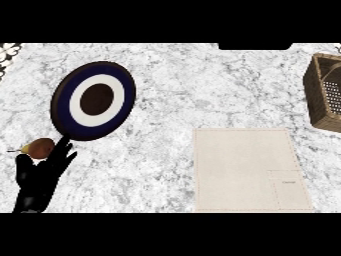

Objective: Pick the can from the placemat and place it in the basket

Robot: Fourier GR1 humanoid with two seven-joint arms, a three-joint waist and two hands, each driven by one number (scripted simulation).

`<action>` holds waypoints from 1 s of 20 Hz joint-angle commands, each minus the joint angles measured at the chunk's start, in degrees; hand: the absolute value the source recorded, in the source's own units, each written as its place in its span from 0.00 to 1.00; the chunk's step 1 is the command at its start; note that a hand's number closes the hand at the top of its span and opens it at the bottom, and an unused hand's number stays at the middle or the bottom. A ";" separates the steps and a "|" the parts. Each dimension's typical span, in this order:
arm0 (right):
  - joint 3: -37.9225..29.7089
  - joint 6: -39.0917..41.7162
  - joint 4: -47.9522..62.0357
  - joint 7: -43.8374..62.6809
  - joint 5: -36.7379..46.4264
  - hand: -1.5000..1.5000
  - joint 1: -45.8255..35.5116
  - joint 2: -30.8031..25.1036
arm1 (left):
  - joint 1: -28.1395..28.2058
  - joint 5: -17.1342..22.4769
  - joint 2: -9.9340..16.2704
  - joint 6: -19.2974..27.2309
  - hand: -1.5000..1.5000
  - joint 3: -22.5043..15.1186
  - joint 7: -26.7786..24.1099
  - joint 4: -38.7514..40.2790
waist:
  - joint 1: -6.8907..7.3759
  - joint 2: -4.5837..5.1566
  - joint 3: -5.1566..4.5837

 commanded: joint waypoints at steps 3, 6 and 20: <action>-3.65 -6.59 7.78 -5.39 -2.29 1.00 2.59 0.59 | 0.97 -1.81 -2.45 1.33 0.50 -2.36 3.65 3.32 | -0.02 0.48 -0.47; -7.22 -10.90 11.64 -7.02 -4.07 1.00 0.89 -0.17 | 1.21 -2.39 -2.75 1.52 0.50 -2.65 3.40 3.14 | 0.25 0.55 -0.48; -3.95 -14.87 21.66 -19.36 1.20 1.00 14.38 -6.23 | 1.13 -2.11 -2.52 0.75 0.50 -0.46 2.85 4.23 | -0.64 0.48 -0.52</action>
